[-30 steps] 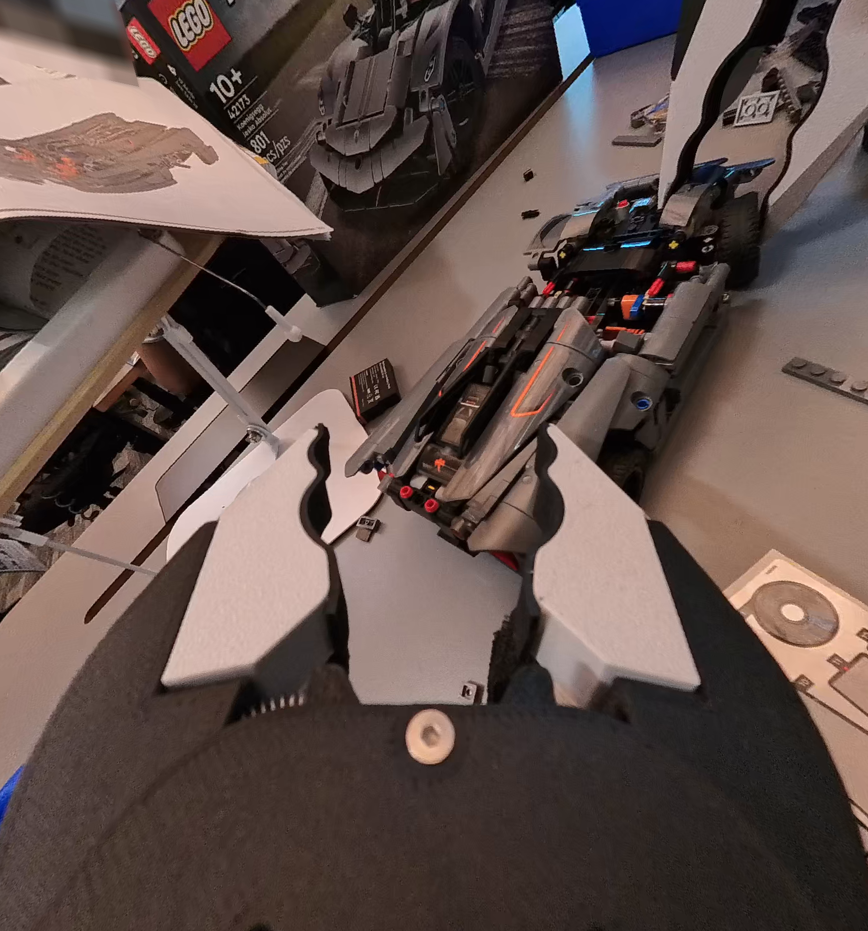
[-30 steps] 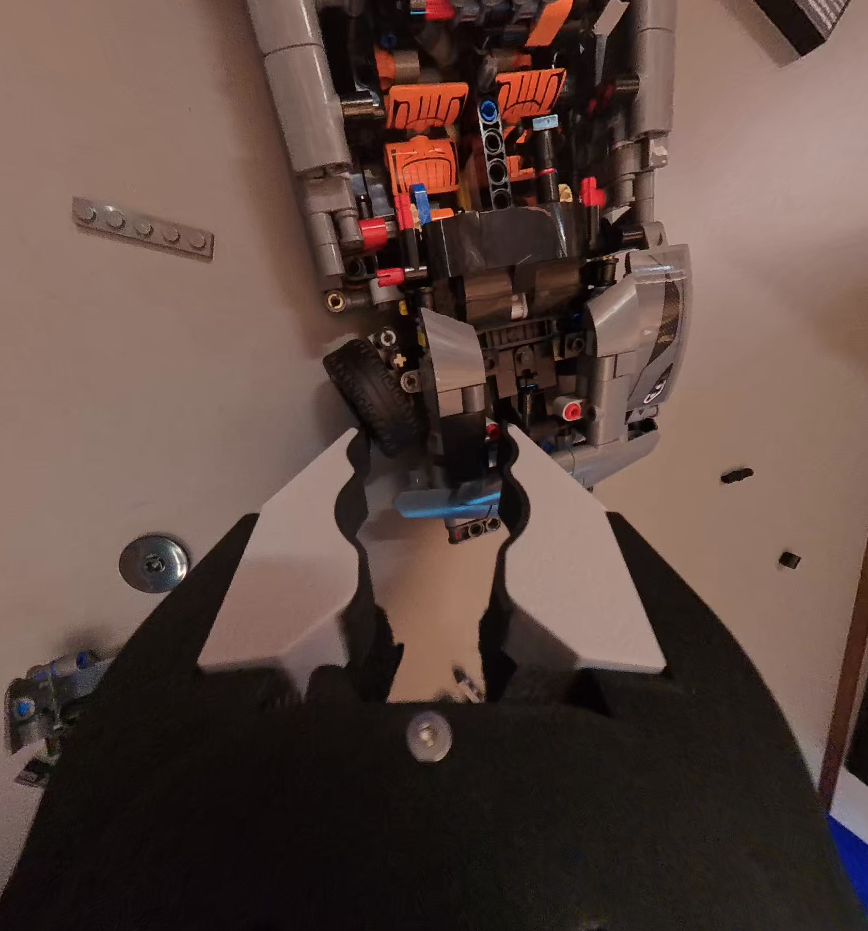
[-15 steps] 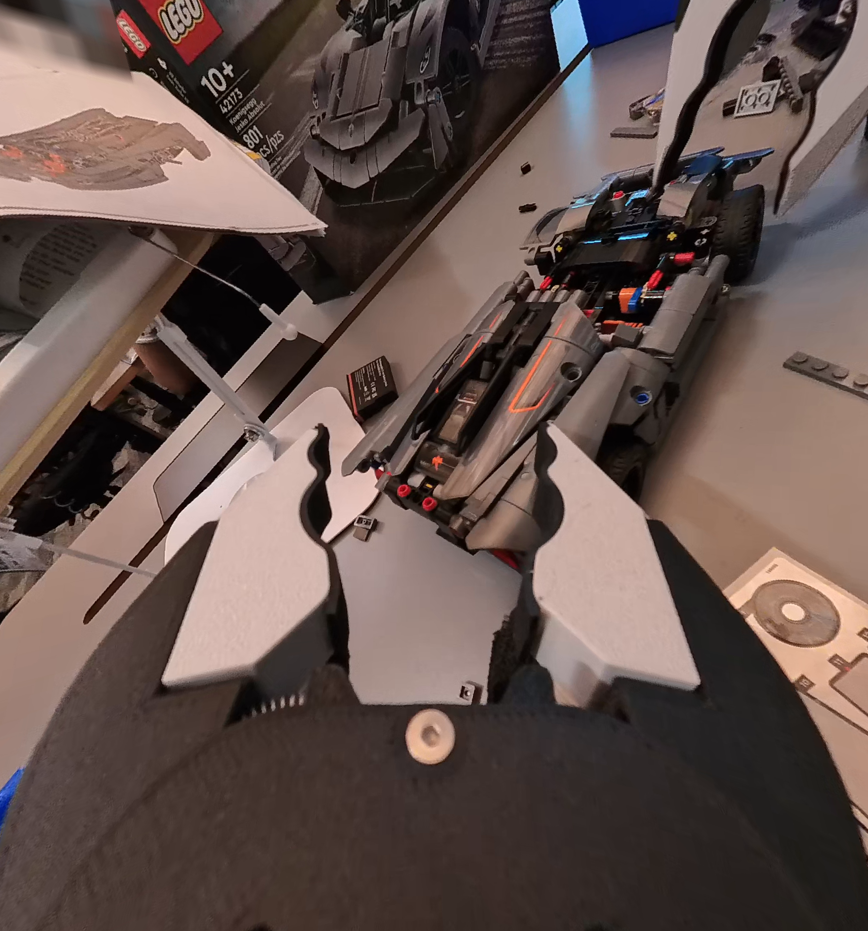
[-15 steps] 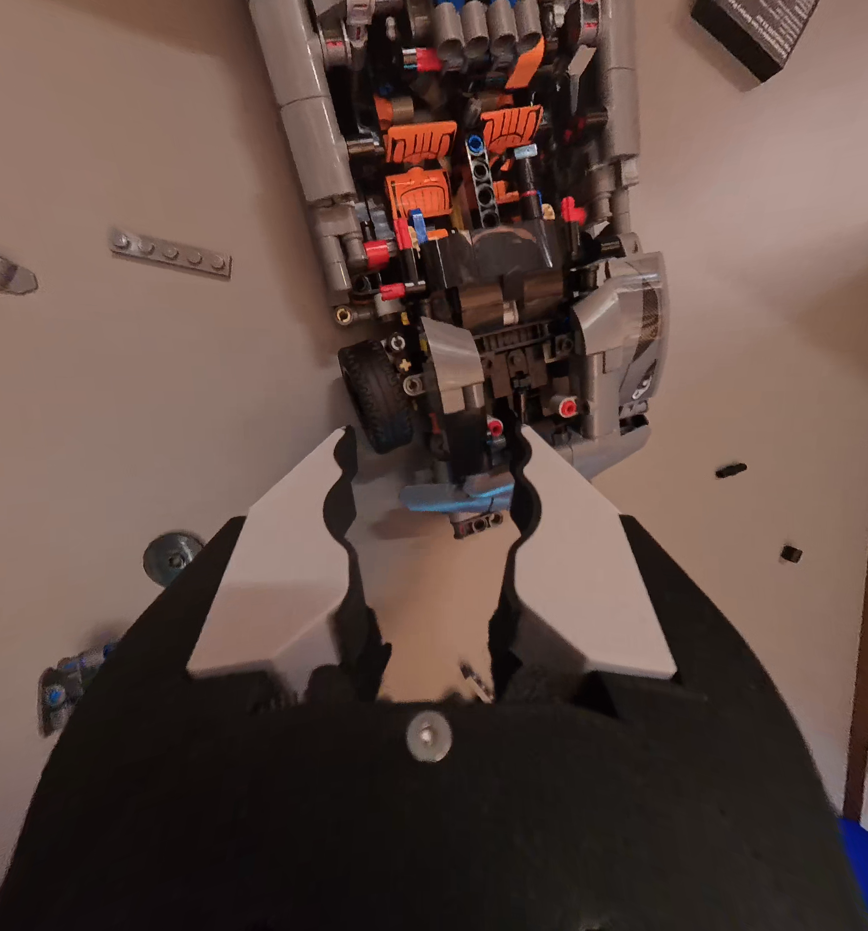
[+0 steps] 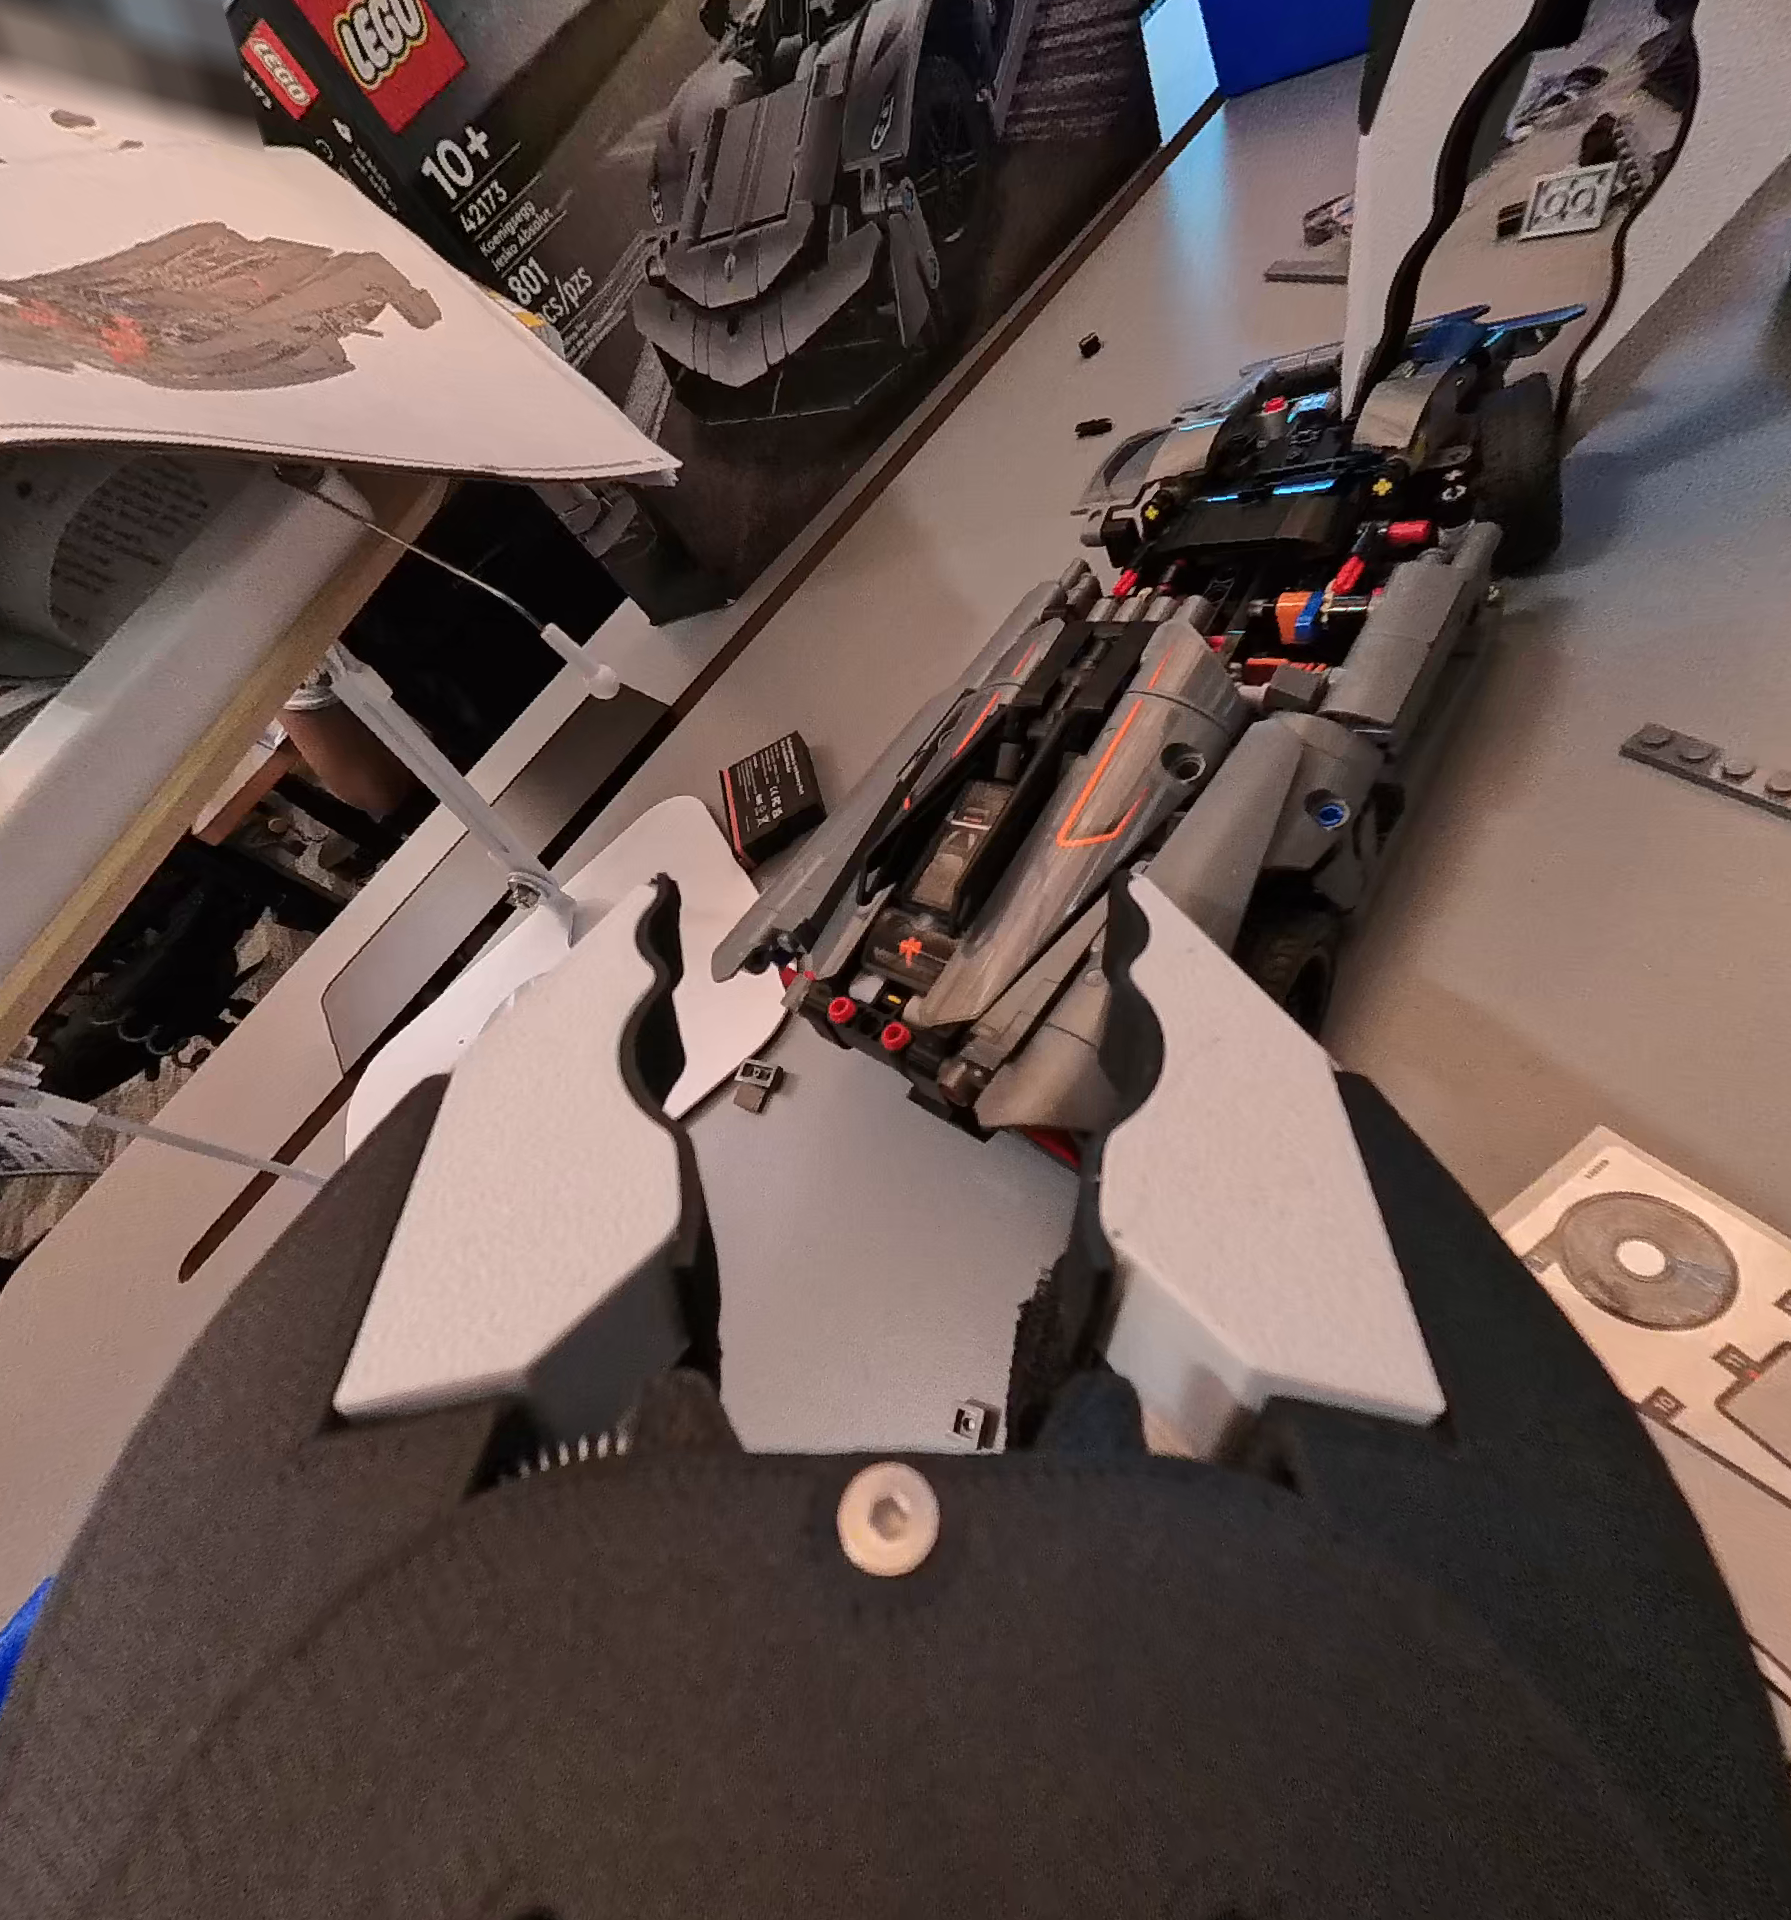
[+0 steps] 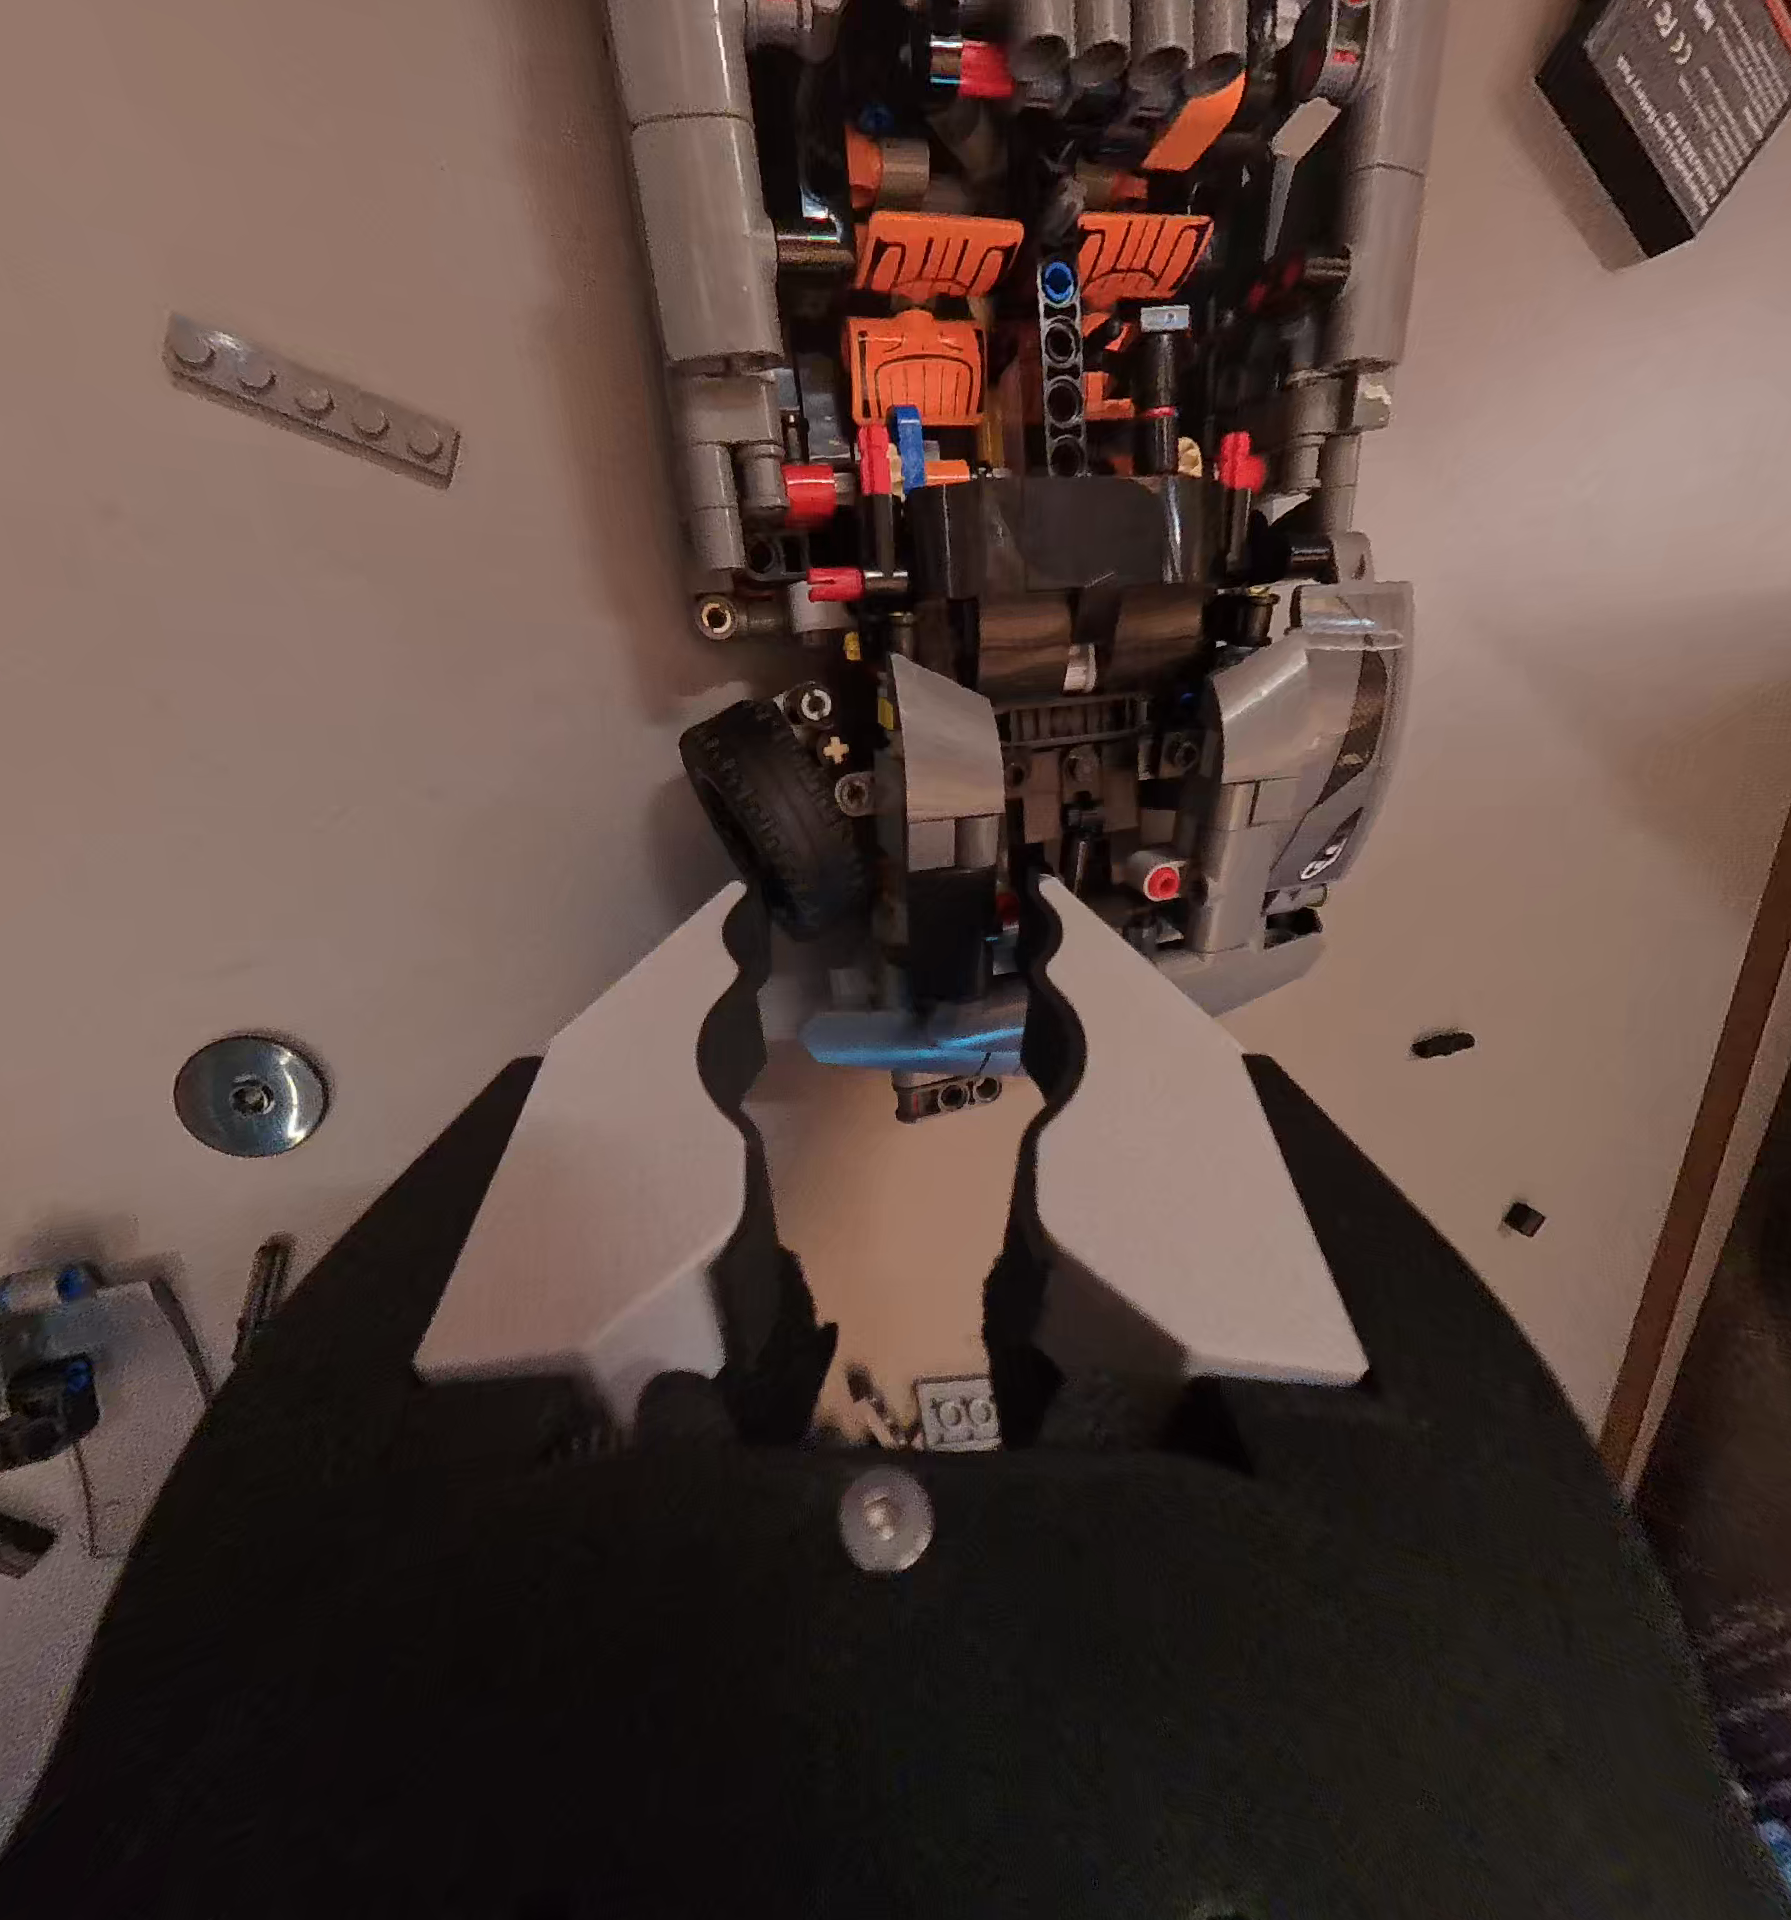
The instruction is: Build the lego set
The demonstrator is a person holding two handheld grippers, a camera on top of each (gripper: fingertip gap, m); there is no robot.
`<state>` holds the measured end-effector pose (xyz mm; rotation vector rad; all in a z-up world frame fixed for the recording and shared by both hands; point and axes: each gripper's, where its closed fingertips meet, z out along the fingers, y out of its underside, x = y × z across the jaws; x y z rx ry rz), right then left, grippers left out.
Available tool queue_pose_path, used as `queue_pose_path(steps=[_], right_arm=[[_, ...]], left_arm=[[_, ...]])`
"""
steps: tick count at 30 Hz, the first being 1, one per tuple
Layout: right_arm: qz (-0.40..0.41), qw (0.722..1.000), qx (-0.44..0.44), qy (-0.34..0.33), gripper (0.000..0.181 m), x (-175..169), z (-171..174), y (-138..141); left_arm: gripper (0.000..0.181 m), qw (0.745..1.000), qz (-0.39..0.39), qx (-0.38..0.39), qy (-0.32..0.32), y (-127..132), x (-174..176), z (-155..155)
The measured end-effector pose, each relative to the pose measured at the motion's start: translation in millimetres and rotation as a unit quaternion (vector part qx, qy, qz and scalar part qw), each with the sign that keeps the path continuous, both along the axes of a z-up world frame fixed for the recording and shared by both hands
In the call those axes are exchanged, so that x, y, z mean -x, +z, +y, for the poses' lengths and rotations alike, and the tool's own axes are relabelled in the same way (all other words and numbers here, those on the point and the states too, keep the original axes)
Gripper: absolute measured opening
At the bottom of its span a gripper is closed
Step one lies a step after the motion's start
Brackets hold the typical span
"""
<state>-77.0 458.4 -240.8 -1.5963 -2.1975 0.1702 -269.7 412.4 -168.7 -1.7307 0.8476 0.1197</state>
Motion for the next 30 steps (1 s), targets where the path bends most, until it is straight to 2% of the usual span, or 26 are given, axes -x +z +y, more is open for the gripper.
queue_pose_path(steps=[23, 28, 30], right_arm=[[-0.04, 0.996, -0.013, 0.074, 0.041, 3, 12, -2], [-0.025, 0.998, -0.01, 0.051, 0.053, 5, 12, 2], [-0.015, 0.999, -0.021, 0.032, 0.051, 3, 12, 9]], left_arm=[[0.08, 1.0, -0.004, 0.004, 0.004, -2, 3, 2], [0.08, 1.0, -0.003, 0.003, 0.004, -1, 4, 1], [0.08, 1.0, -0.004, 0.003, 0.004, 0, 4, 1]])
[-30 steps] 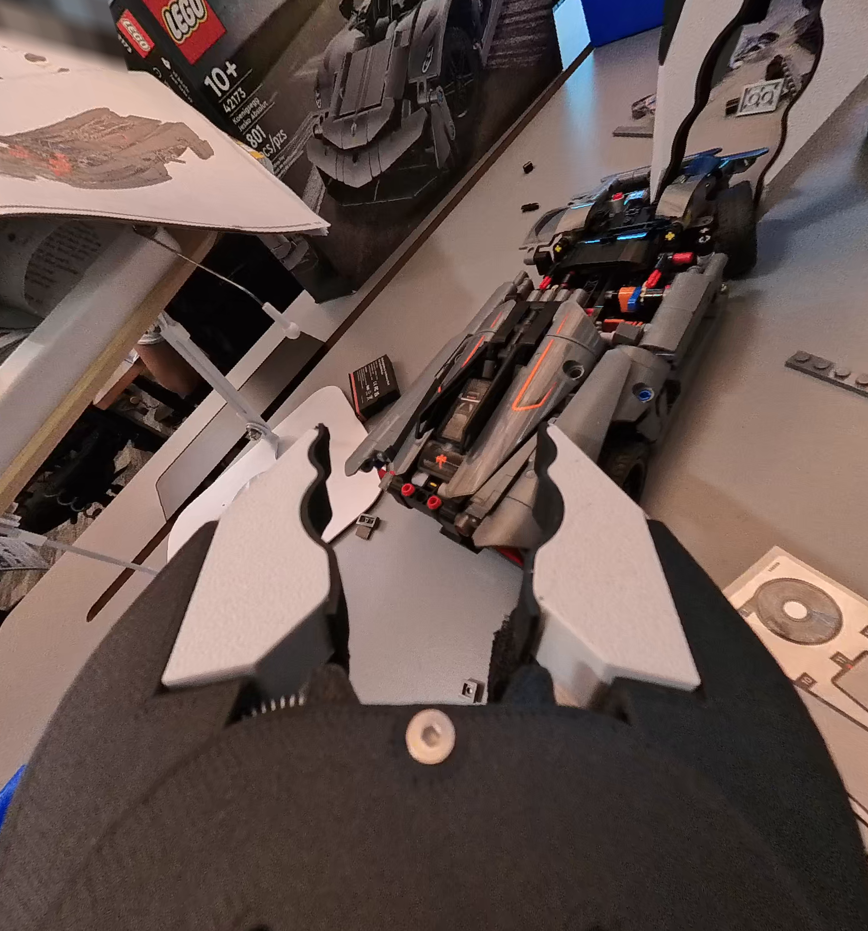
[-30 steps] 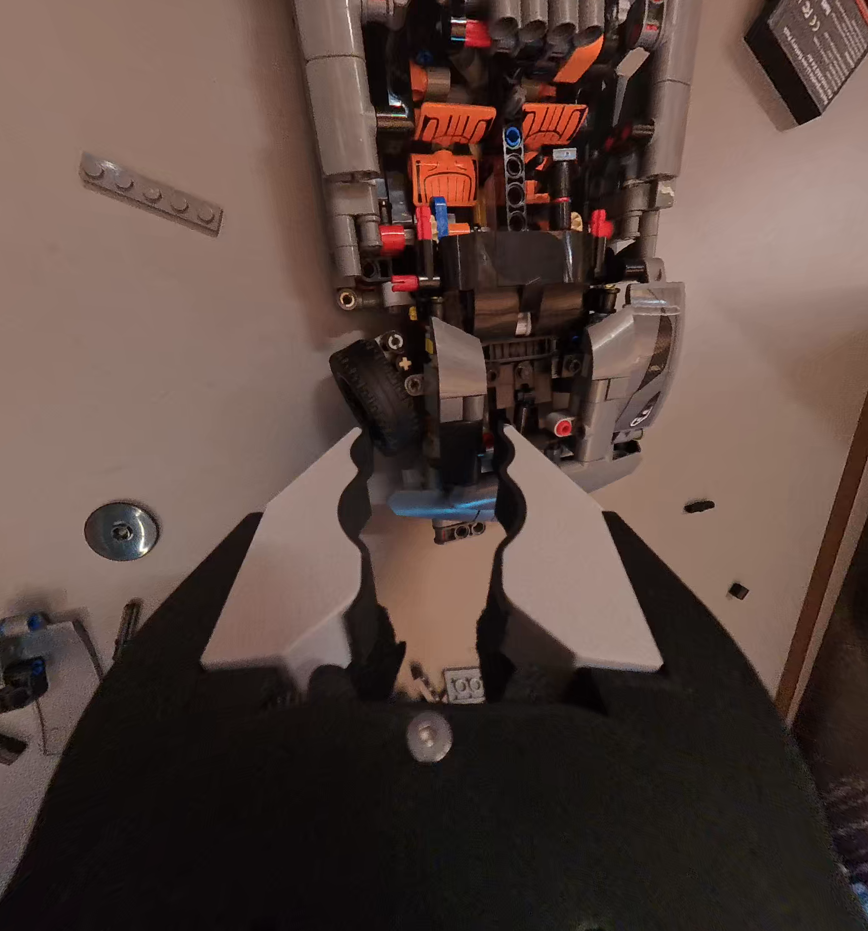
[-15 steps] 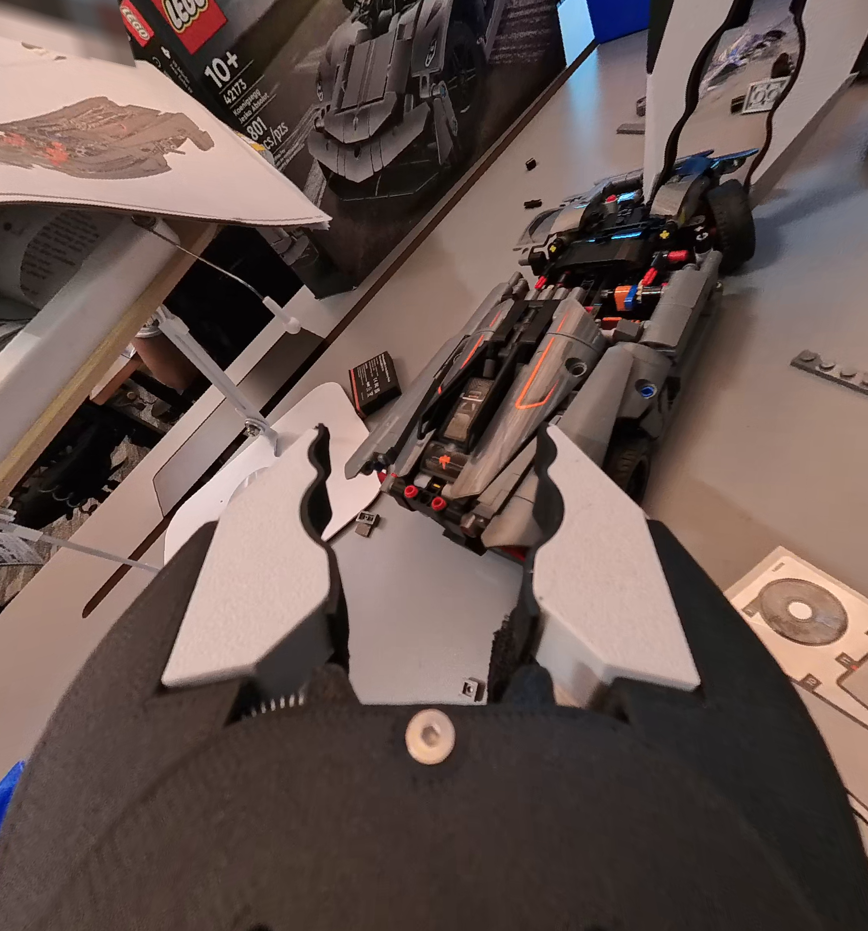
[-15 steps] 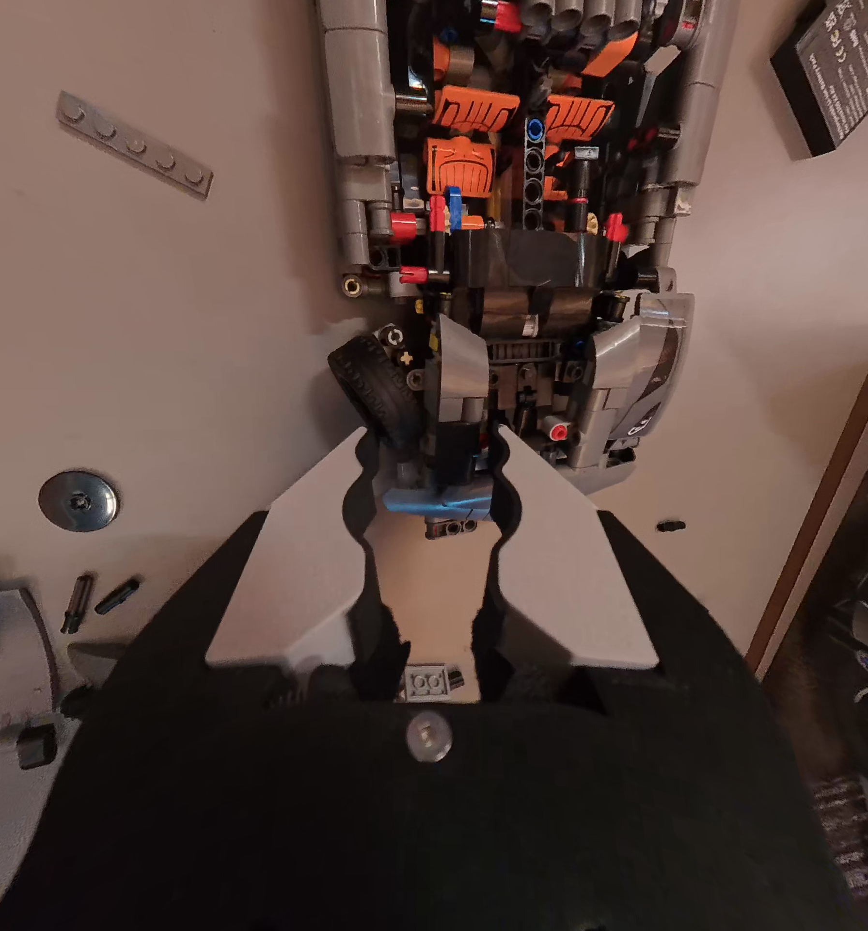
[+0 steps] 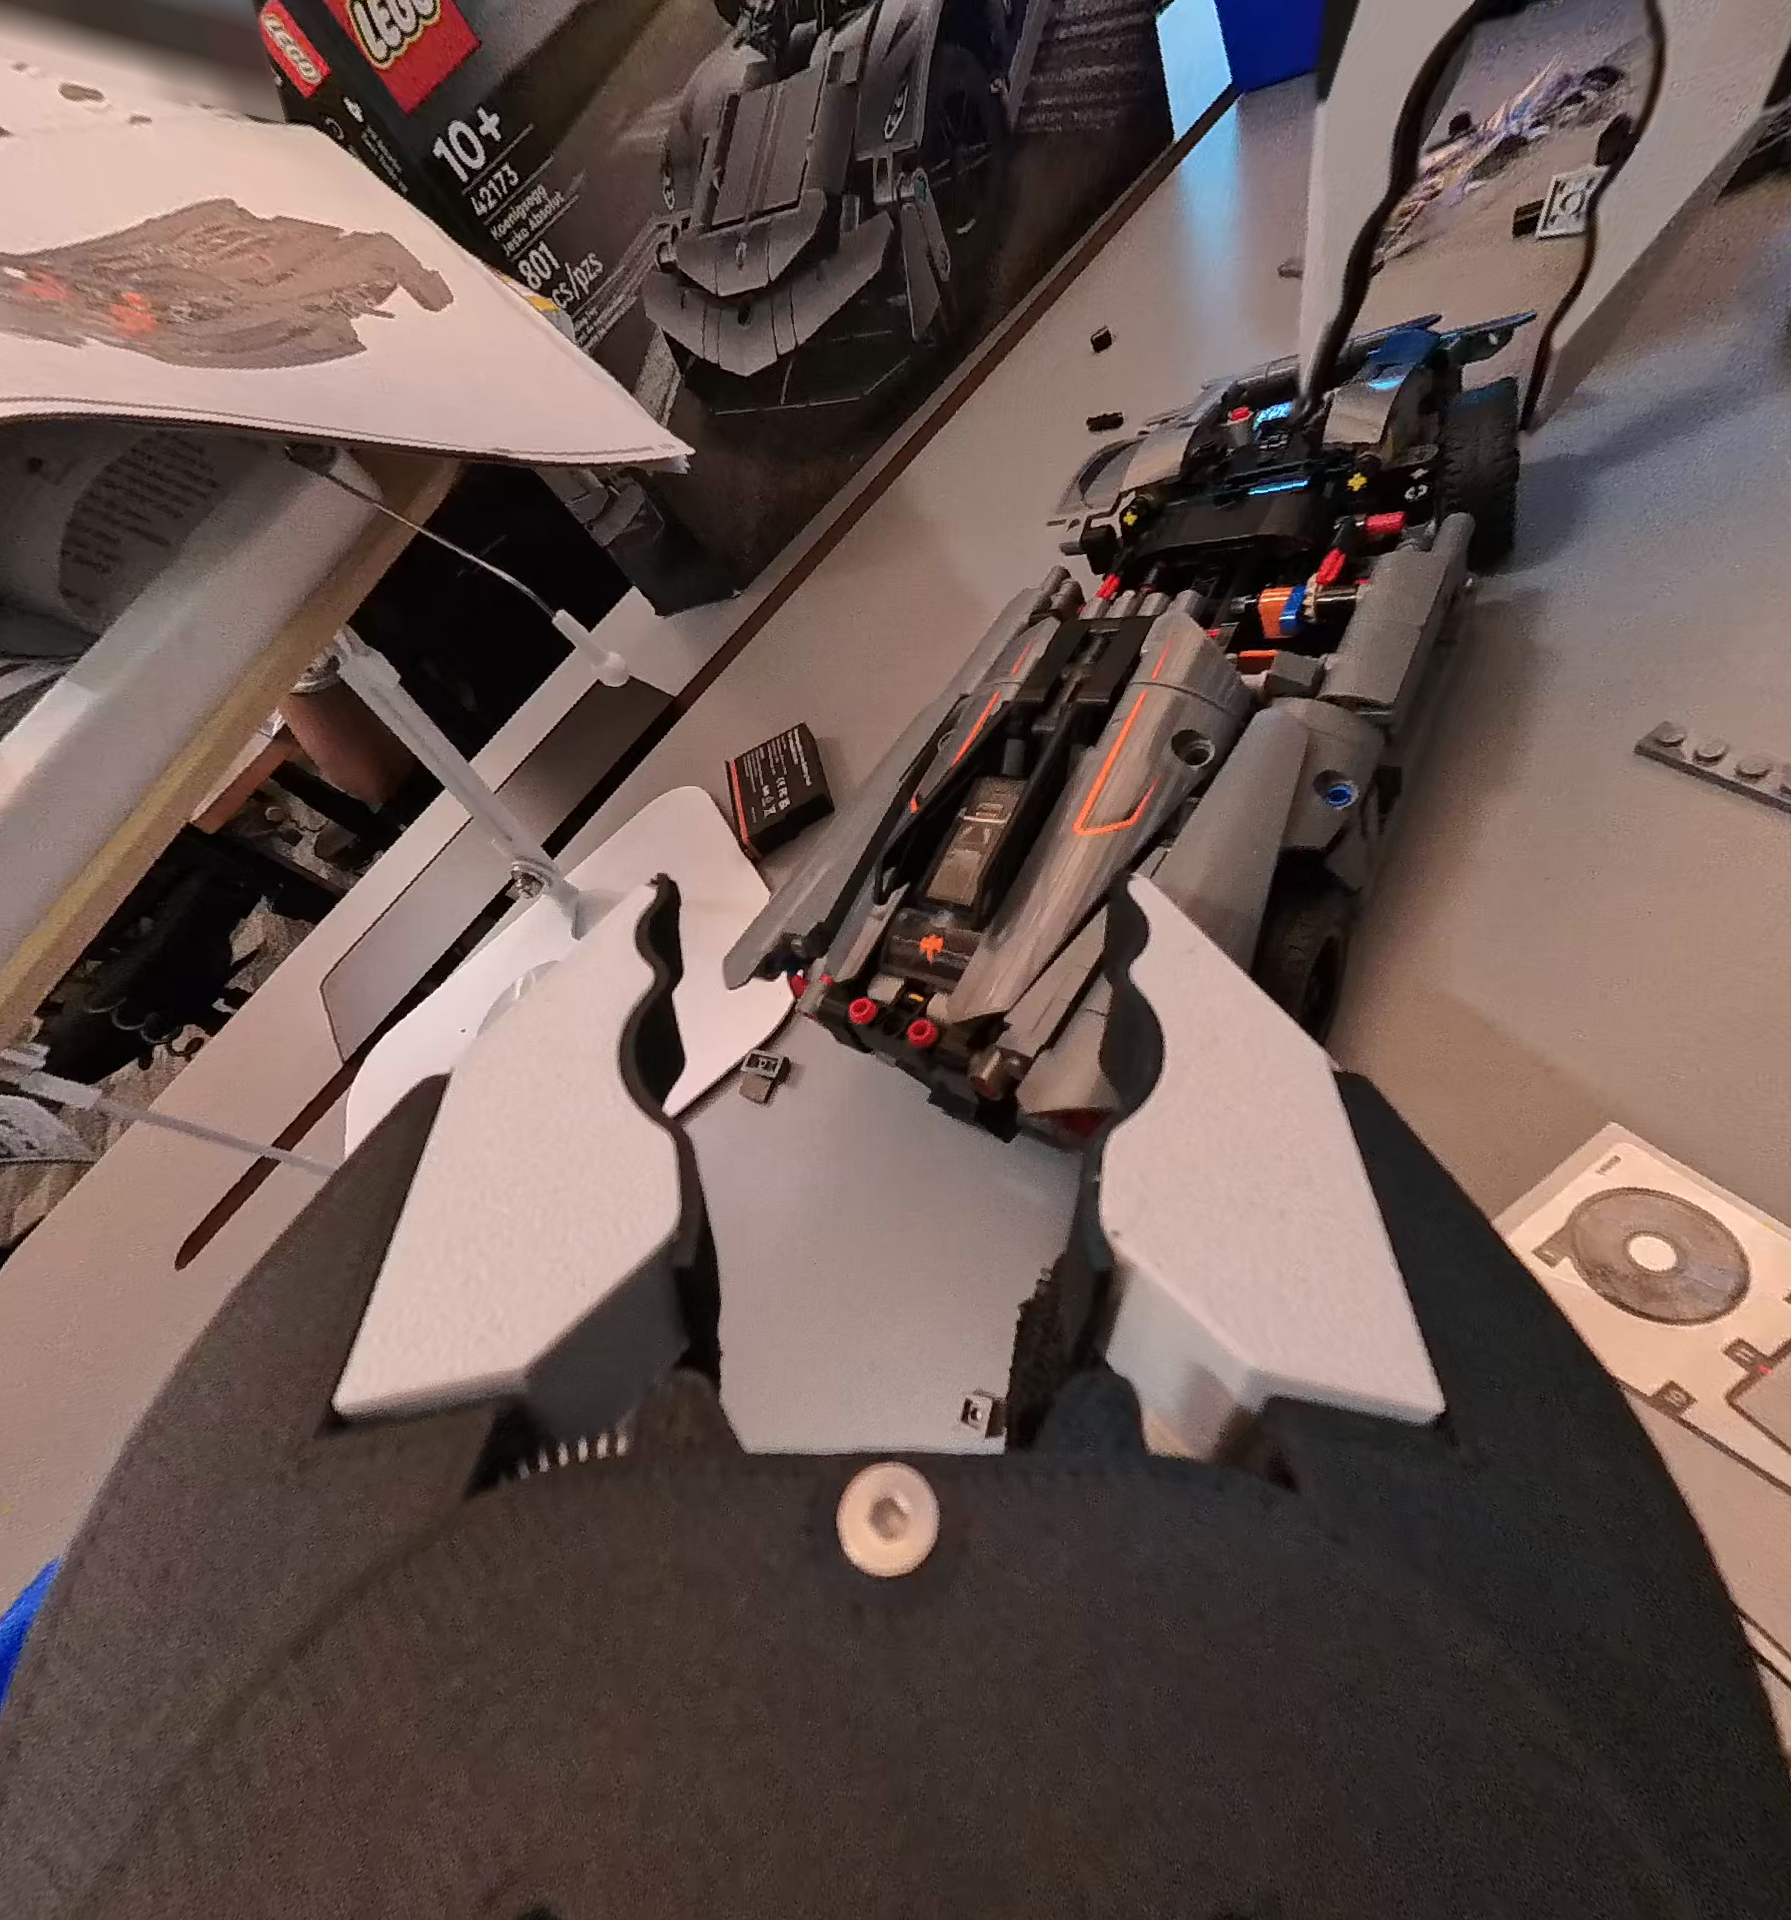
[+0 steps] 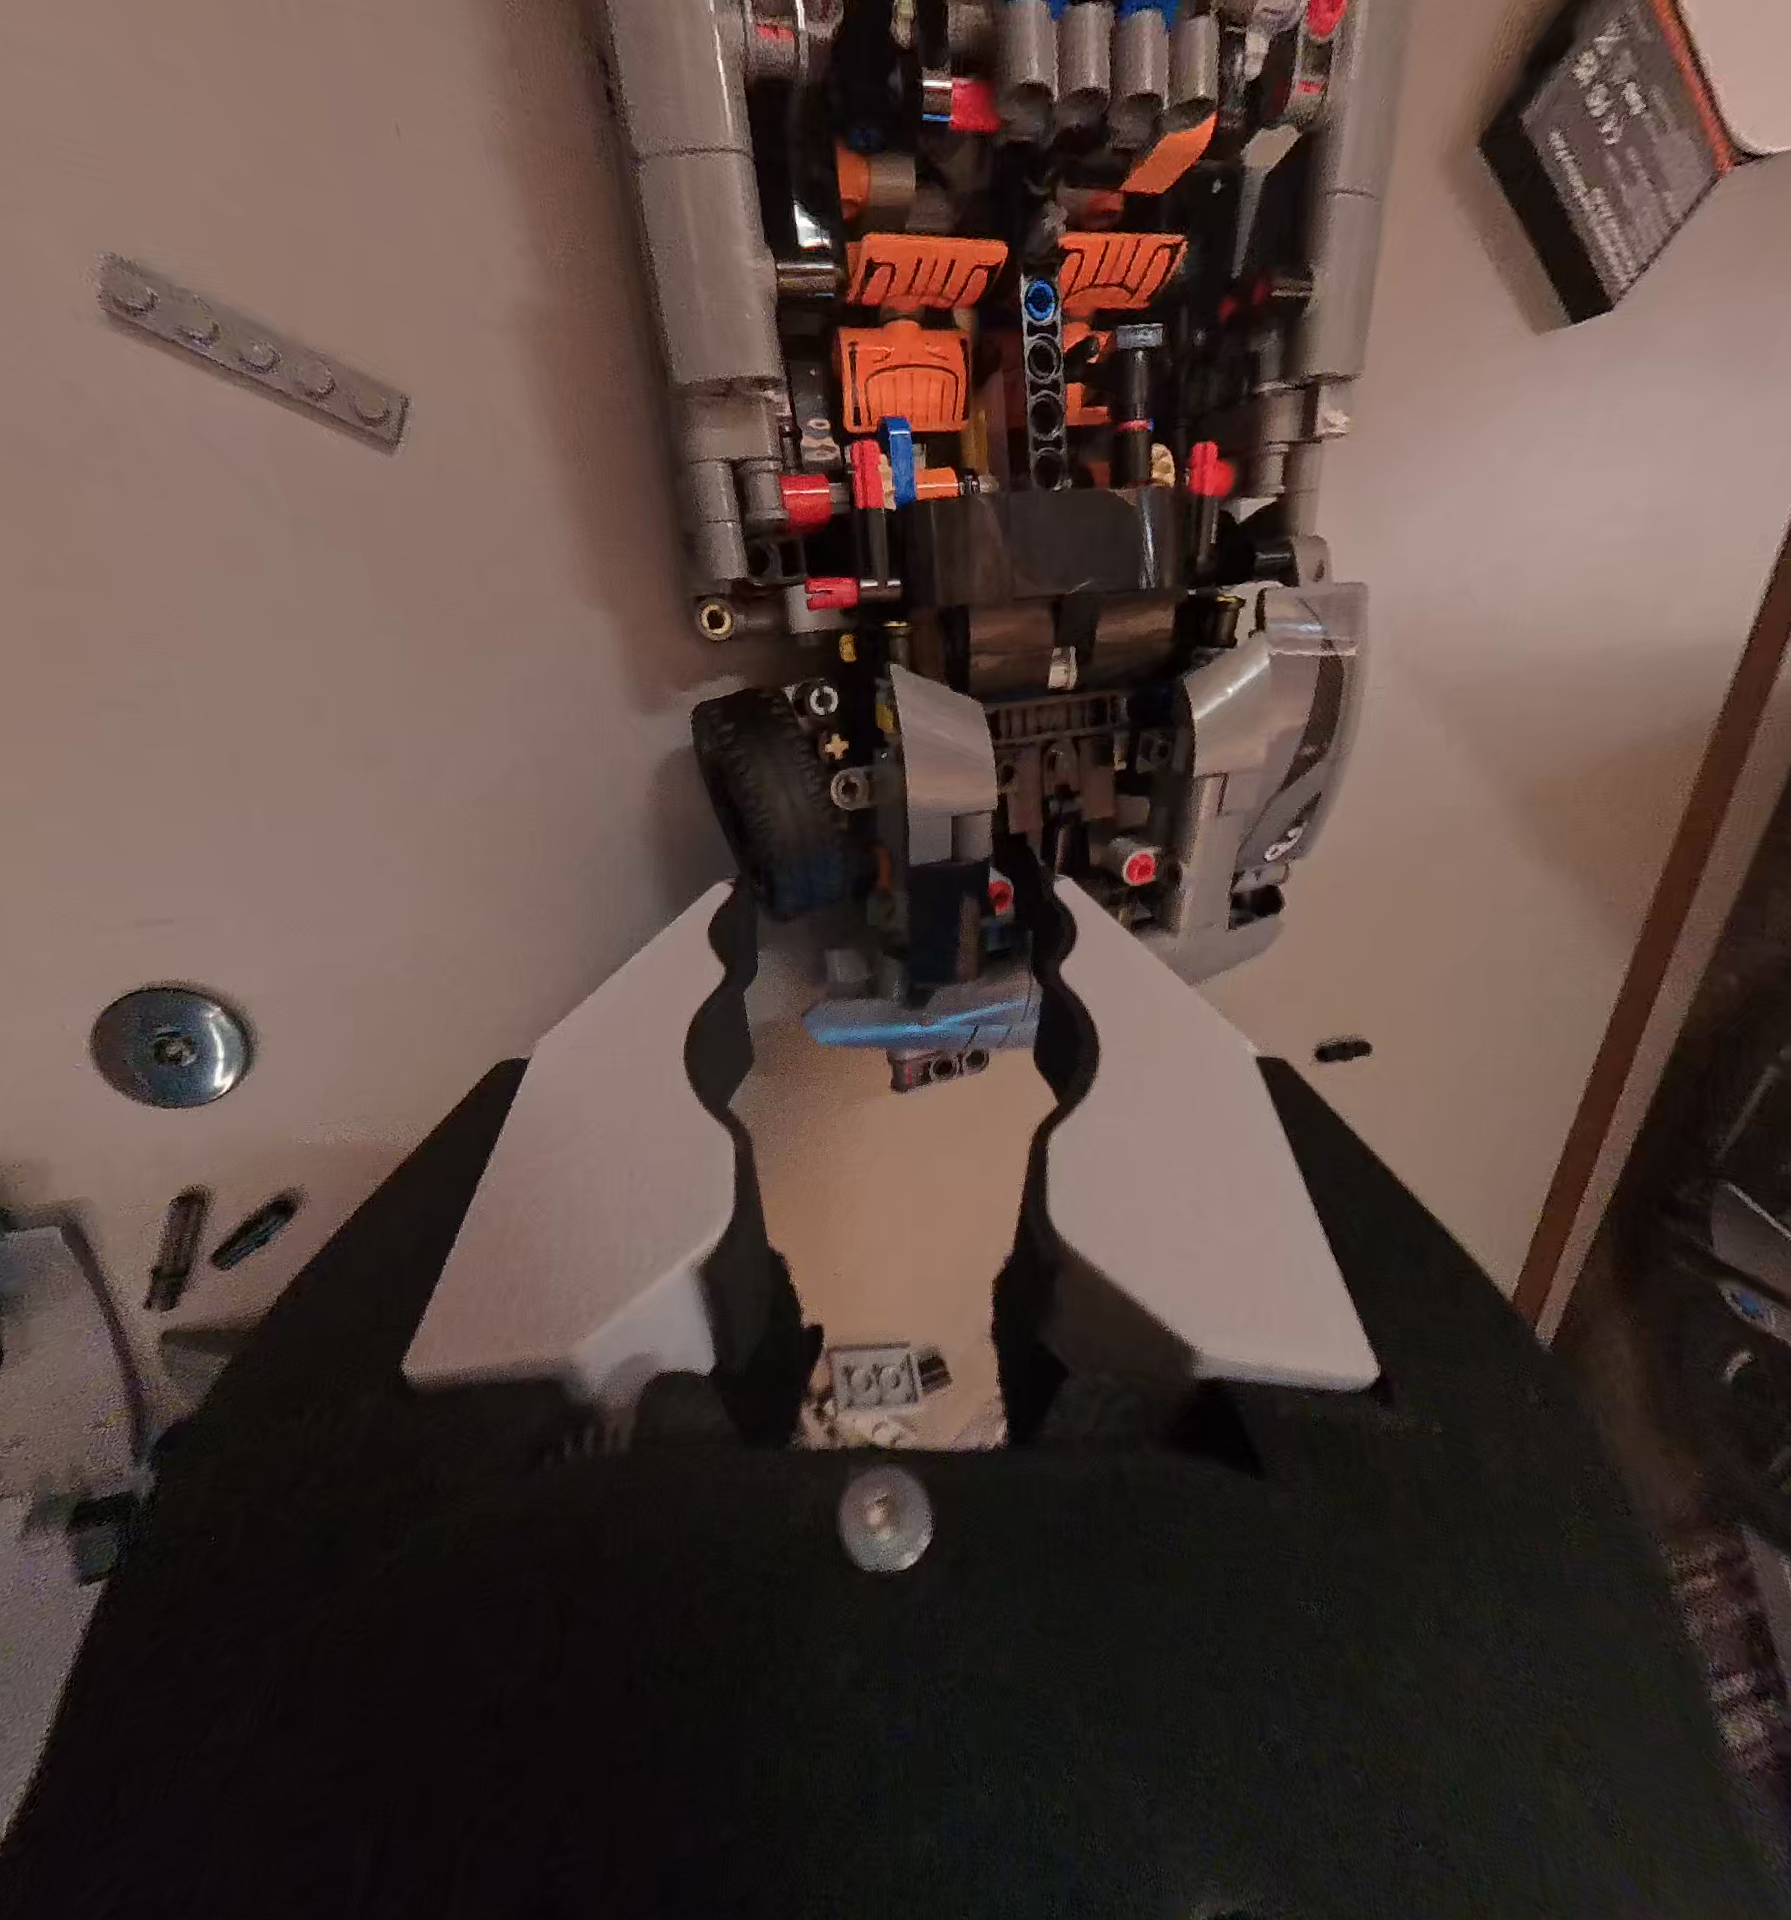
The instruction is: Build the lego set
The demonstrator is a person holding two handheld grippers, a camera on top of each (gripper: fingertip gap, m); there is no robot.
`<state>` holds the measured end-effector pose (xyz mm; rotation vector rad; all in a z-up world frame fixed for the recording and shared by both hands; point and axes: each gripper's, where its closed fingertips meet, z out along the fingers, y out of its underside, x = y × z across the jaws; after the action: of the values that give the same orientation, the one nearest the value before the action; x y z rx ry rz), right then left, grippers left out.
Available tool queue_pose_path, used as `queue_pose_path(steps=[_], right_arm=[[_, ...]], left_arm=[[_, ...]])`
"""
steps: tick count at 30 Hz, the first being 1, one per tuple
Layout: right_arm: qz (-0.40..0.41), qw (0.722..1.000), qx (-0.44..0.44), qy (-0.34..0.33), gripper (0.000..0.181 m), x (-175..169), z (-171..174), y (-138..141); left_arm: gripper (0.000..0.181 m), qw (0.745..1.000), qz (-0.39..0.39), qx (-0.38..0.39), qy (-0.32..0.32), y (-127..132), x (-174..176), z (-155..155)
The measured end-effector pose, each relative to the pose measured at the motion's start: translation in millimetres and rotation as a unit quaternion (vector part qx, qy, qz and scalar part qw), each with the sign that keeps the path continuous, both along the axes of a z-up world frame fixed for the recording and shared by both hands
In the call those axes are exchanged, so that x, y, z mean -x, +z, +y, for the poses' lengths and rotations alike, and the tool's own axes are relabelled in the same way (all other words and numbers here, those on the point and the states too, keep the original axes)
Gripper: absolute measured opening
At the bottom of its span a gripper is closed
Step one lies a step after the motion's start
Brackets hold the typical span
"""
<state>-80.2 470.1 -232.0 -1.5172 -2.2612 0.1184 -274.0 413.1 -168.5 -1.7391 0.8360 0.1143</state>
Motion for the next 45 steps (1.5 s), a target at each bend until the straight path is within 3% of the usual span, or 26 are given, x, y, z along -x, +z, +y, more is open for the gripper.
queue_pose_path(steps=[6, 11, 17, 39, 43, 45], right_arm=[[0.03, 0.999, 0.016, -0.017, 0.028, -9, -23, 15], [0.017, 0.999, 0.02, -0.042, 0.025, -8, -21, -1], [0.029, 0.999, 0.019, -0.041, 0.015, -2, -24, 0], [0.03, 0.999, -0.001, -0.042, 0.018, 8, -24, 0], [0.083, 0.993, 0.06, -0.051, 0.026, 19, -30, 20], [0.095, 0.992, 0.069, -0.046, 0.038, 26, -28, 25]], left_arm=[[0.08, 0.999, -0.018, 0.03, 0.021, -4, 7, 1], [0.079, 0.996, -0.053, 0.069, 0.02, -9, 8, -1], [0.078, 0.994, -0.071, 0.078, 0.016, -11, 10, -1], [0.079, 0.994, -0.074, 0.078, 0.011, -12, 7, 0], [0.078, 0.996, -0.06, 0.071, 0.013, -10, 7, -1], [0.078, 0.996, -0.057, 0.07, 0.012, -10, 6, -1]])
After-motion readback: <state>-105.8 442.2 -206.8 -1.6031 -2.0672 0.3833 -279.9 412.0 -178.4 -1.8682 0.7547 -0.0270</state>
